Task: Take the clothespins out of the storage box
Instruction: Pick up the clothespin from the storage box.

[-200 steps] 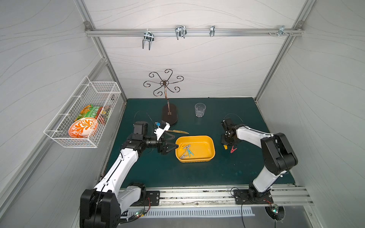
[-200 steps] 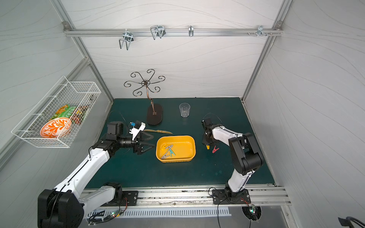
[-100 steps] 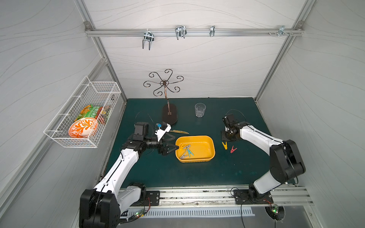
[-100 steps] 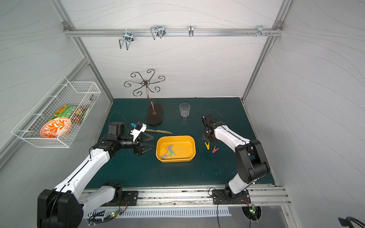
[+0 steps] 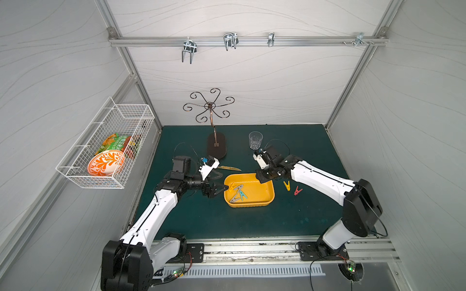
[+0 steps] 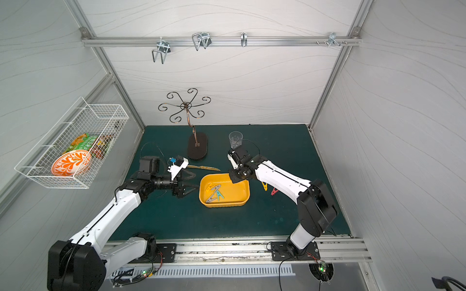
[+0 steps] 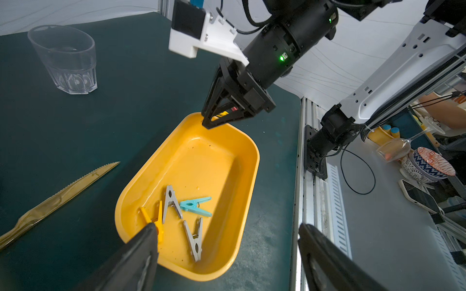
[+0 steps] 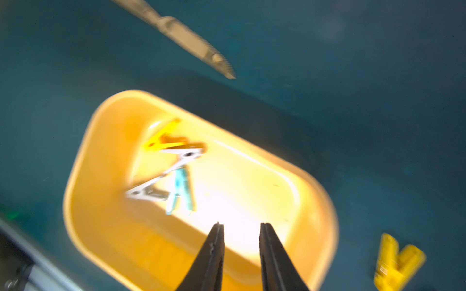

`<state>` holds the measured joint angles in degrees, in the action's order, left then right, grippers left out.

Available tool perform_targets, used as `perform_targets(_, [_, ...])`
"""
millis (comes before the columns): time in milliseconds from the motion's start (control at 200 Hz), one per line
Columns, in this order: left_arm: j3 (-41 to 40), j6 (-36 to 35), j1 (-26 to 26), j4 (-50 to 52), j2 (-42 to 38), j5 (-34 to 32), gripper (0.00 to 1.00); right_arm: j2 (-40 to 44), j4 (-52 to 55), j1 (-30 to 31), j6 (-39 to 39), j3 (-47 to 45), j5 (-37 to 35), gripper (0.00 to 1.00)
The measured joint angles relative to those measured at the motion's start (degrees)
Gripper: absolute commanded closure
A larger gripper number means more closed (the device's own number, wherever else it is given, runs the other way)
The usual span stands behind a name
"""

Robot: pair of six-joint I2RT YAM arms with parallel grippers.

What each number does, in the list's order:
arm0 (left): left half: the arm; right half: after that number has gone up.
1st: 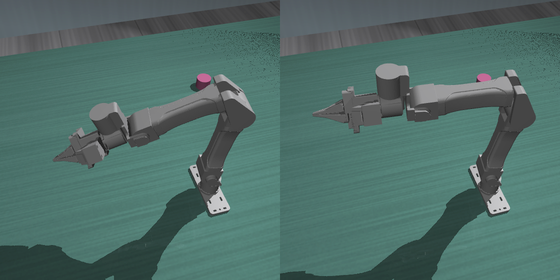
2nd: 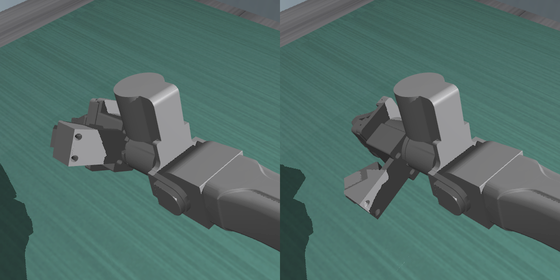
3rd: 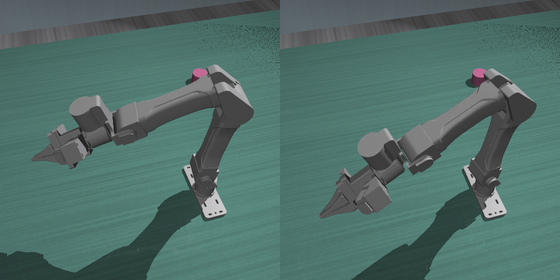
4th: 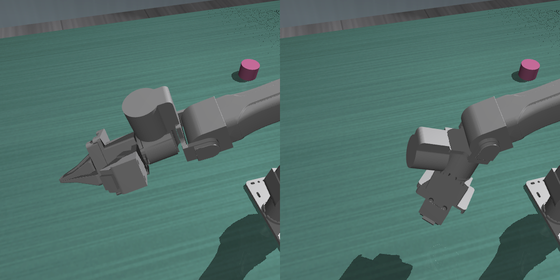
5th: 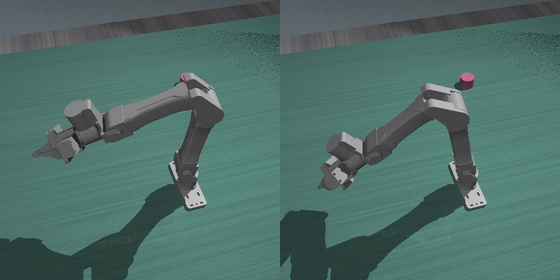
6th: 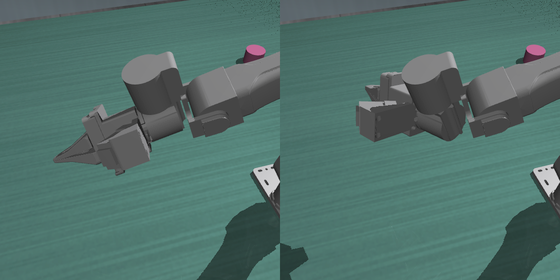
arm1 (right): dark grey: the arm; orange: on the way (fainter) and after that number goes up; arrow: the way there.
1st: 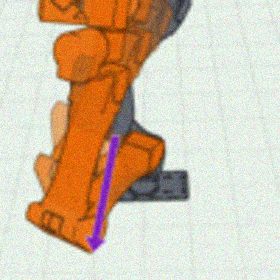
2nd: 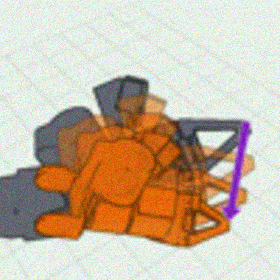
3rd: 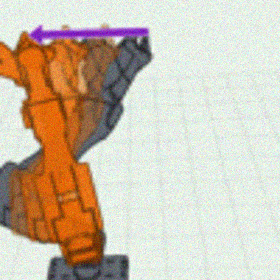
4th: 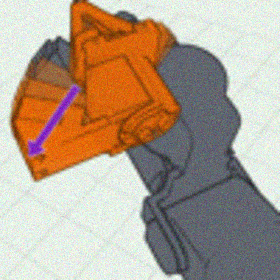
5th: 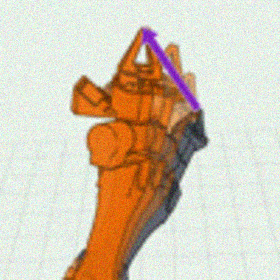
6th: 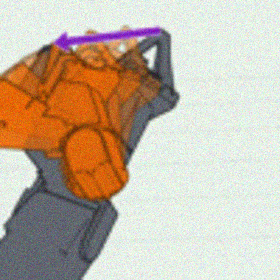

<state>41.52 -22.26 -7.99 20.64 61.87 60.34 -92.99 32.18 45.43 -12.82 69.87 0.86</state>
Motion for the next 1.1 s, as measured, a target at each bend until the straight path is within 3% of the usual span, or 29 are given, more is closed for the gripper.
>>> perform_targets(180, [-0.1,0.0,-0.1,0.0,0.0,-1.0,0.11,-4.2,-2.1,4.2,2.3,-0.1,5.5,0.7])
perform_targets(320, [-0.3,0.0,-0.1,0.0,0.0,-1.7,0.11,-6.8,-2.2,6.7,3.9,0.0,5.8,0.7])
perform_targets(655, [-0.5,0.2,-0.1,-0.1,0.0,-2.5,0.1,-13.8,-0.9,11.5,5.7,2.6,-0.8,0.71])
perform_targets(1100, [-0.5,0.3,-0.1,-0.1,0.0,-2.9,0.11,-16.0,-0.1,12.0,4.4,3.6,-7.6,0.81])
